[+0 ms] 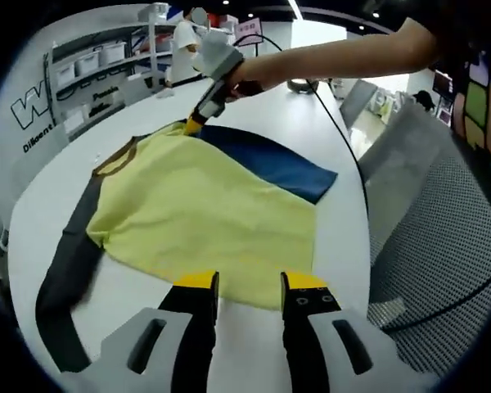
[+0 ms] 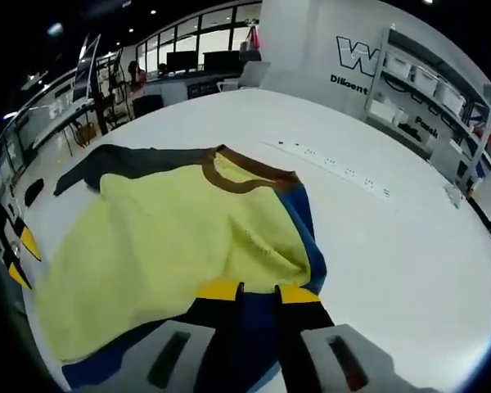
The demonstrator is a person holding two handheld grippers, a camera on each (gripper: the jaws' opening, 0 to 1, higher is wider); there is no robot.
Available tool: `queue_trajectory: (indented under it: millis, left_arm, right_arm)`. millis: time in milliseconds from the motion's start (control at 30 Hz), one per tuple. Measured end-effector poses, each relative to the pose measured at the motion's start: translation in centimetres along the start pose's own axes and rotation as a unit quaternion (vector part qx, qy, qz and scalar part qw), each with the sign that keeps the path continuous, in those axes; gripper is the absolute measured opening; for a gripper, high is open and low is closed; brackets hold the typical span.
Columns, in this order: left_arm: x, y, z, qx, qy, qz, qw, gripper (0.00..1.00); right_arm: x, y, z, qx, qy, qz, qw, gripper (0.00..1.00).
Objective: Fold the garment on the visible template until the final outline fits inside the template.
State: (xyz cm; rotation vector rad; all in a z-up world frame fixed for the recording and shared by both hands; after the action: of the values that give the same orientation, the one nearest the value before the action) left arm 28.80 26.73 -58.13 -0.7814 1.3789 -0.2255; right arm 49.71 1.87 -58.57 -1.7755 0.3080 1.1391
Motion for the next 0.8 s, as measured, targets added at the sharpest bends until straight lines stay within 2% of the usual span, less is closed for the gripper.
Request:
queue_trajectory:
  millis: [100, 200, 467, 800]
  left_arm:
    - [0.2, 0.2, -0.6, 0.004, 0.015, 0.005, 0.9999, 0.26]
    - [0.6, 0.8, -1.1, 0.017, 0.025, 0.024, 0.9993, 0.26]
    - [0.8, 1.2, -1.6, 0.020, 0.039, 0.038, 0.9983, 0.21]
    - [1.1, 1.5, -2.2, 0.033, 0.039, 0.036, 0.9980, 0.08]
  right_arm:
    - [0.0, 0.0, 0.0, 0.001, -0.001, 0.000, 1.0000, 0.09]
    - [0.2, 0.1, 0.1, 0.001, 0.000, 0.003, 1.0000, 0.09]
    - [0.7, 0.9, 0.8, -0.001, 0.008, 0.011, 0.9999, 0.08]
    - [0.8, 1.1, 1.1, -0.009, 0.015, 0.018, 0.9997, 0.08]
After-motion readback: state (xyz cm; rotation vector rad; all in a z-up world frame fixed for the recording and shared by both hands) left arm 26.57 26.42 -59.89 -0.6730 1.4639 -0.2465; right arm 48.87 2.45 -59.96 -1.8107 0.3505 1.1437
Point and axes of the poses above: the point that each gripper's makers call its tool centre point, and the gripper's own axes: x roughly forward along the fingers, z roughly to its left, y roughly out of its underside, the point moved 5 cm from there along -x, roughly backward along the fingers, and after that the axes turned 7 degrees about z, right-handed, at the moved point
